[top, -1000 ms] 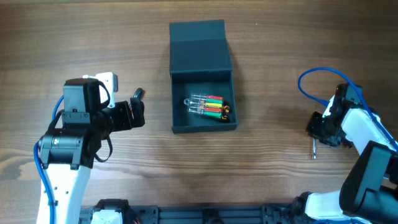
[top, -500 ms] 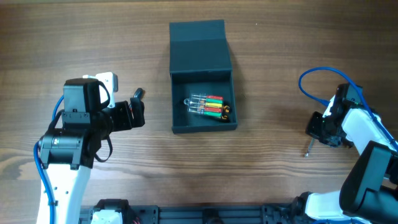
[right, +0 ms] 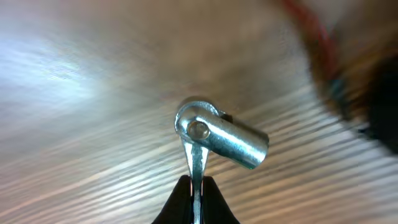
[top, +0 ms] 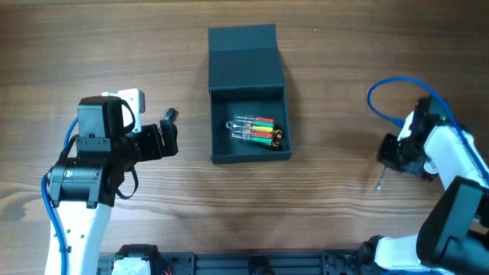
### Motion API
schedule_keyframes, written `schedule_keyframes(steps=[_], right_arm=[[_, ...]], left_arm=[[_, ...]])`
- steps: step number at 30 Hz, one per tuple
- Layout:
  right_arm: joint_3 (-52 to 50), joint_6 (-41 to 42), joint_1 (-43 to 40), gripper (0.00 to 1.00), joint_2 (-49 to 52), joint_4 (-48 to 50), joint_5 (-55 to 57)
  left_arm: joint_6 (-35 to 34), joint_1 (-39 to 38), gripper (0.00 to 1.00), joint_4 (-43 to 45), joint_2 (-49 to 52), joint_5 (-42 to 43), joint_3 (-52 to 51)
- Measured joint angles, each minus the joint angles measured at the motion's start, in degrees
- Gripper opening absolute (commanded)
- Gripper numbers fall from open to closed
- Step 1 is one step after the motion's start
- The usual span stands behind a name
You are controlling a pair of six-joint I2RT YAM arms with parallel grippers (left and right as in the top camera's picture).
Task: Pack container
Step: 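Carry the wrench into the green box and release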
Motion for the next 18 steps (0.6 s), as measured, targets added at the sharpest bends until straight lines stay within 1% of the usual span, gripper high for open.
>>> schedule_keyframes(steps=[3, 5, 7, 11, 13, 18], right_arm=[[9.6, -2.2, 2.7, 0.04, -4.0, -4.6, -0.3], [17.0, -5.1, 5.6, 0.04, -6.3, -9.2, -1.0], [25.5, -9.9, 10.3, 0.04, -8.0, -13.3, -3.0], [36.1, -21.2, 22.3, 0.05, -9.9, -17.2, -6.1], [37.8, -27.2, 29.4, 0.04, -10.4, -17.7, -7.3], [37.9, -39.3, 43.3, 0.04, -8.6, -17.5, -8.5]], left_arm=[[0.0, 0.0, 1.00, 0.0, 0.0, 0.0, 0.0], [0.0, 0.0, 1.00, -0.1, 0.0, 0.0, 0.0], [0.0, 0.0, 1.00, 0.0, 0.0, 0.0, 0.0], [0.0, 0.0, 1.00, 0.0, 0.0, 0.0, 0.0], [0.0, 0.0, 1.00, 0.0, 0.0, 0.0, 0.0], [0.0, 0.0, 1.00, 0.0, 0.0, 0.0, 0.0]])
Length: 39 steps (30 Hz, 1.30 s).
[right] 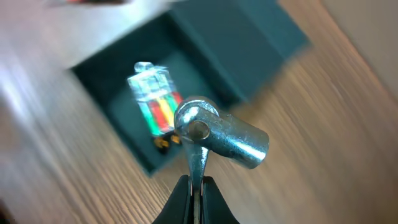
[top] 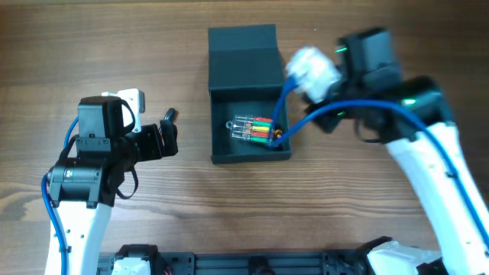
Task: Pack container
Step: 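Carry the wrench into the green box and release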
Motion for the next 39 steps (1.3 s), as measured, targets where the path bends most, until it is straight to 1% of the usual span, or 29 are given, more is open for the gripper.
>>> schedule_keyframes(steps=[5, 9, 15, 26, 29, 31, 34, 39], right_arm=[[0.0, -6.7, 7.7, 0.04, 6.8, 2.8, -0.2], [0.0, -9.6, 10.5, 0.04, 13.9, 6.5, -0.3], [0.0, -11.2, 11.0, 0.04, 22.4, 9.5, -0.4], [0.0, -12.5, 11.0, 0.05, 30.6, 10.1, -1.9], [0.0, -12.5, 11.0, 0.10, 32.5, 10.1, -3.0], [0.0, -12.5, 11.0, 0.23, 33.4, 10.1, -3.7], [0.0, -12.3, 11.0, 0.32, 34.1, 10.2, -4.5], [0.0, -11.4, 11.0, 0.36, 34.2, 10.1, -4.9]], left_arm=[[0.0, 0.0, 1.00, 0.0, 0.0, 0.0, 0.0], [0.0, 0.0, 1.00, 0.0, 0.0, 0.0, 0.0], [0.0, 0.0, 1.00, 0.0, 0.0, 0.0, 0.0], [0.0, 0.0, 1.00, 0.0, 0.0, 0.0, 0.0], [0.0, 0.0, 1.00, 0.0, 0.0, 0.0, 0.0], [0.0, 0.0, 1.00, 0.0, 0.0, 0.0, 0.0], [0.0, 0.0, 1.00, 0.0, 0.0, 0.0, 0.0], [0.0, 0.0, 1.00, 0.0, 0.0, 0.0, 0.0]])
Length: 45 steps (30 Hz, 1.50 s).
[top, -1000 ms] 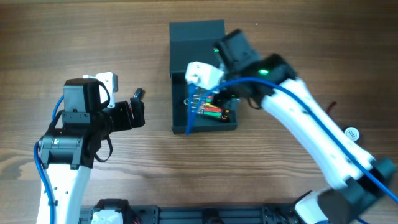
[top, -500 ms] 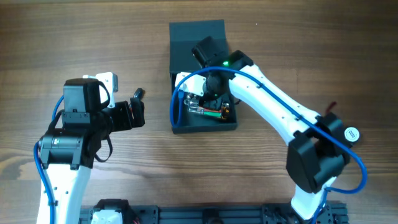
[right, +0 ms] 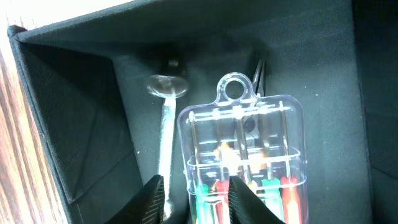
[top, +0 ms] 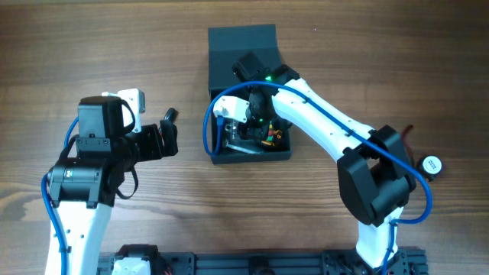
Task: Pack container
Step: 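Carry the wrench into the green box and release, then move the right gripper toward the round tape measure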
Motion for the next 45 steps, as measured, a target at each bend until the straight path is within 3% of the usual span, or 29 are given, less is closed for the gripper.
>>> schedule_keyframes(steps=[6, 7, 8, 10, 12, 14, 20, 26, 28, 34, 39, 45], right_arm=[[0.0, 5.9, -0.1, 0.41, -0.3, 0.0, 0.1], [0.0, 7.6, -0.2, 0.59, -0.9, 0.0, 0.5], [0.0, 9.5, -0.4, 0.70, -1.6, -0.1, 1.1], [0.6, 14.0, -1.2, 0.81, -4.4, -1.2, 3.4], [1.7, 18.9, -2.3, 0.86, -8.0, -2.5, 6.2], [3.4, 23.9, -4.3, 1.00, -13.6, -3.9, 9.7], [6.5, 40.5, -18.0, 1.00, -32.8, -7.9, 15.1], [7.2, 59.2, -44.6, 1.00, -44.3, -14.9, 18.6], [7.0, 62.5, -52.9, 1.00, -44.4, -17.0, 19.7], [-0.3, 66.2, -66.2, 1.00, -38.4, -18.7, 20.0], [-10.5, 66.7, -72.0, 1.00, -29.5, -15.2, 18.4], [-18.9, 66.1, -73.0, 1.00, -23.7, -8.8, 16.5]], left_arm=[[0.0, 0.0, 1.00, 0.0, 0.0, 0.0, 0.0], [0.0, 0.0, 1.00, 0.0, 0.0, 0.0, 0.0], [0.0, 0.0, 1.00, 0.0, 0.0, 0.0, 0.0], [0.0, 0.0, 1.00, 0.0, 0.0, 0.0, 0.0], [0.0, 0.0, 1.00, 0.0, 0.0, 0.0, 0.0], [0.0, 0.0, 1.00, 0.0, 0.0, 0.0, 0.0], [0.0, 0.0, 1.00, 0.0, 0.0, 0.0, 0.0], [0.0, 0.0, 1.00, 0.0, 0.0, 0.0, 0.0], [0.0, 0.0, 1.00, 0.0, 0.0, 0.0, 0.0], [0.0, 0.0, 1.00, -0.3, 0.0, 0.0, 0.0], [0.0, 0.0, 1.00, -1.3, 0.0, 0.0, 0.0], [0.0, 0.0, 1.00, -1.3, 0.0, 0.0, 0.0]])
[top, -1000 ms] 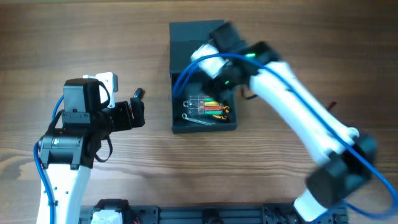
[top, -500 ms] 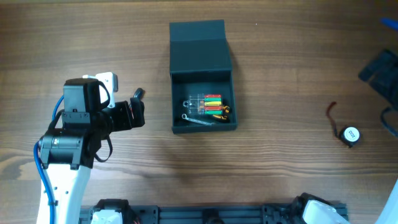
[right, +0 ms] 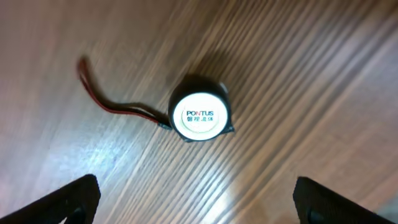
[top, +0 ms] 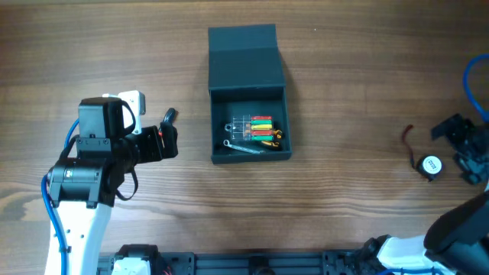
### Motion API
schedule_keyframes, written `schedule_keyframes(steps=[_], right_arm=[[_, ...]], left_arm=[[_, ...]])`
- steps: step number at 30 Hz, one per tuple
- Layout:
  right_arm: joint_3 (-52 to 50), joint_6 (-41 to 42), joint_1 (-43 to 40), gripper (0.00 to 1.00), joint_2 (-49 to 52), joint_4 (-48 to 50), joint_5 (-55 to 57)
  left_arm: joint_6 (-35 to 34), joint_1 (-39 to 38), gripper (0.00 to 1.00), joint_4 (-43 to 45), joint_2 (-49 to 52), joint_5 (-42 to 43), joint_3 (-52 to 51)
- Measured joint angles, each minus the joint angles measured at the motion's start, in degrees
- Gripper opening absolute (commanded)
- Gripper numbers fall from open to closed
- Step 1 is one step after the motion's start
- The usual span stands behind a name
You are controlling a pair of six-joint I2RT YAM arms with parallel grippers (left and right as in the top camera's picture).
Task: Pack container
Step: 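Move the right gripper toward the round tape measure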
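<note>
The dark open box (top: 216, 114) stands mid-table, its lid (top: 244, 50) folded back. Inside lie a clear case of coloured screwdrivers (top: 257, 127) and a slim metal wrench (top: 243, 147). A round black buzzer (right: 199, 116) with a white label and a thin red wire (right: 106, 99) lies on the wood at far right; overhead it shows as the buzzer (top: 432, 163). My right gripper (right: 198, 205) hovers over it, open wide and holding nothing, fingertips (right: 68, 199) spread well apart of it. My left gripper (top: 170, 130) rests open left of the box.
The wooden table (top: 344, 221) is bare wood around the box. The right gripper (top: 457, 147) is close to the table's right edge. A dark rail (top: 252, 266) runs along the front edge.
My right gripper has left the box, with the metal wrench lying inside, and is now at the far right, open above the round buzzer. The left arm is unchanged.
My right gripper was shut on the metal wrench at the table's right side. Then it held the wrench above the open box. Then it was open inside the box, with the wrench lying beside the screwdriver case. Now it hangs open over the buzzer.
</note>
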Motion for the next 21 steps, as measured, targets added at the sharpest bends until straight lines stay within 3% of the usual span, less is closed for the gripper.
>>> schedule_keyframes(steps=[21], right_arm=[[-9.0, -1.7, 0.0, 1.00, 6.3, 16.9, -0.4]], left_arm=[[0.0, 0.0, 1.00, 0.0, 0.0, 0.0, 0.0]])
